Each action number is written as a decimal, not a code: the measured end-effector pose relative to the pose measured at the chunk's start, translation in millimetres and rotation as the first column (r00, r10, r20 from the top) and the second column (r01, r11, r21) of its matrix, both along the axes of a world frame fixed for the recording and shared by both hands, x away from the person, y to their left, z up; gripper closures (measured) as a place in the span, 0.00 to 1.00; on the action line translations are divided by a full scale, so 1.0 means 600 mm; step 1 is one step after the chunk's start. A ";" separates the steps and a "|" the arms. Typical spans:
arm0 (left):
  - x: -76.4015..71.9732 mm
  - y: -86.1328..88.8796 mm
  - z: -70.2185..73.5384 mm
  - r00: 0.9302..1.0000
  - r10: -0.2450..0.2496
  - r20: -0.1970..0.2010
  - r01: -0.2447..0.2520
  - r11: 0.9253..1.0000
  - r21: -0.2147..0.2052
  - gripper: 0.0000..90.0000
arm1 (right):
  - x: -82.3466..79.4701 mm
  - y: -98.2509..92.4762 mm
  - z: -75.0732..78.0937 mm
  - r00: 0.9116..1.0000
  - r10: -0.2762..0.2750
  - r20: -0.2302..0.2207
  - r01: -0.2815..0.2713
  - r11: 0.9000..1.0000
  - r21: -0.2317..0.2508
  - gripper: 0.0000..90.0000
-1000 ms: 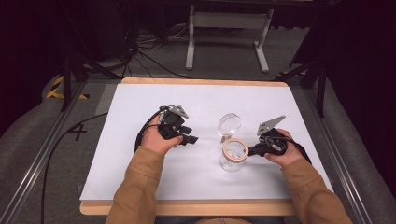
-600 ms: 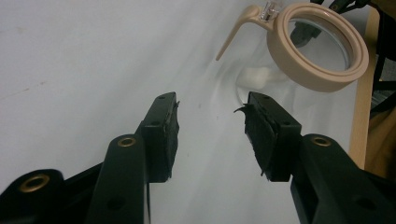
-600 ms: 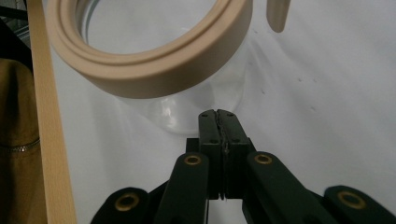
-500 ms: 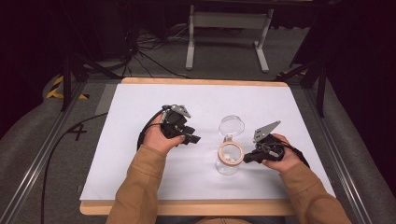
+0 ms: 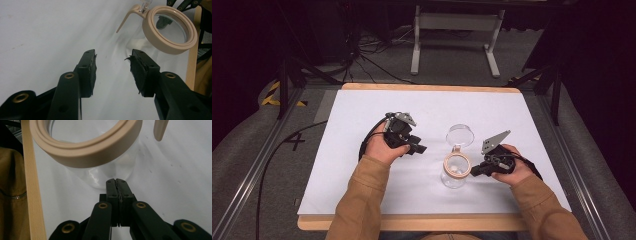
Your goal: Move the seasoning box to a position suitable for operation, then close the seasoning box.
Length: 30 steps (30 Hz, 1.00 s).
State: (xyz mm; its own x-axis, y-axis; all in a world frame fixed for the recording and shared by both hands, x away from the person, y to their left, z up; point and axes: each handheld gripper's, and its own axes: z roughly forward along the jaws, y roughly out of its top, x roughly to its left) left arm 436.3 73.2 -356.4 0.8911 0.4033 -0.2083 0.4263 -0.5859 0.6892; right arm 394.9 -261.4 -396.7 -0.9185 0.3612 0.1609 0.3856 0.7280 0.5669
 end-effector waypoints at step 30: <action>0.001 -0.073 0.006 0.988 0.111 0.108 -0.099 0.989 -0.108 0.97 | -0.059 -0.001 0.090 0.987 -0.052 0.154 0.028 0.987 0.155 1.00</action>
